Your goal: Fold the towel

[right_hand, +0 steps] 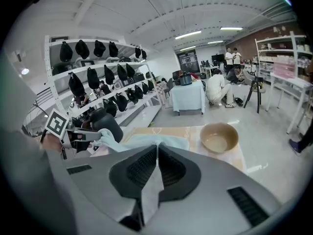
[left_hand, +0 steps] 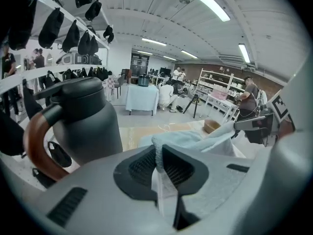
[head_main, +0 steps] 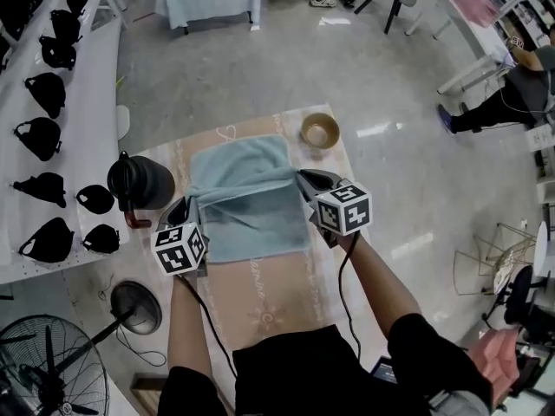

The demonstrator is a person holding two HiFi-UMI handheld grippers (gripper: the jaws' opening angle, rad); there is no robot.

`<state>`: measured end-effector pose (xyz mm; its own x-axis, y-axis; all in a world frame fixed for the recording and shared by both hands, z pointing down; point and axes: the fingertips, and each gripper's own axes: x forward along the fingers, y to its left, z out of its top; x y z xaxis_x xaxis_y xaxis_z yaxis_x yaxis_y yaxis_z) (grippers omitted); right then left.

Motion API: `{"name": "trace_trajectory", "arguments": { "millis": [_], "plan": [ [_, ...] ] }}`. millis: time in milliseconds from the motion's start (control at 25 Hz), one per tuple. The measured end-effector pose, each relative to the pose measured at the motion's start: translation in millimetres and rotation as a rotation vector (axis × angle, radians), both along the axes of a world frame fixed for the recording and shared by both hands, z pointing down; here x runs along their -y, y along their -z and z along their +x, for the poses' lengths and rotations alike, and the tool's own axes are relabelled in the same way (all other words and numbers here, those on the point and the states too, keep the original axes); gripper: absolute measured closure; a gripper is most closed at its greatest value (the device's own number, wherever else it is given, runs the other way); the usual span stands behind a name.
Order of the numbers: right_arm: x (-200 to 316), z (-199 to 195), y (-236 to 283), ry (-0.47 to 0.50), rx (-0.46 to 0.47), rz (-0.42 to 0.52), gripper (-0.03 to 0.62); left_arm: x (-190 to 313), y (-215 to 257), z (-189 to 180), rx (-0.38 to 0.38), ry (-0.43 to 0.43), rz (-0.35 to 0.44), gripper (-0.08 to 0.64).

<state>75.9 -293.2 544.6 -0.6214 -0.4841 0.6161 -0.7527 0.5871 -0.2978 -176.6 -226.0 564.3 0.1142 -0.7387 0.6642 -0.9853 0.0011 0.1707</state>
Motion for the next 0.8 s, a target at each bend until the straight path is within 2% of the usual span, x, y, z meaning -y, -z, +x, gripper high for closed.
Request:
{"name": "trace_trajectory", "arguments": {
  "millis": [360,640,680,760,800],
  "plan": [
    [70,-10,-29,-0.06,0.052,-0.078,0.575,64,-32,-13,0.02,0.046,-0.034,0.517],
    [84,-10,-44,-0.082,0.069,-0.079,0.575,84,-42,-19,0.027,0.072,-0.022,0.5],
    [86,-9,-45,-0.101,0.076,-0.071,0.574,86,-41,-20,0.02,0.086,-0.005,0.486],
    [89,-6,-43,-0.133,0.082,-0.041,0.566,87,-35,-18,0.001,0.099,0.036,0.357],
    [90,-4,-41,-0.138,0.086,-0.022,0.523,86,-33,-14,-0.011,0.088,0.051,0.319]
  ]
}}
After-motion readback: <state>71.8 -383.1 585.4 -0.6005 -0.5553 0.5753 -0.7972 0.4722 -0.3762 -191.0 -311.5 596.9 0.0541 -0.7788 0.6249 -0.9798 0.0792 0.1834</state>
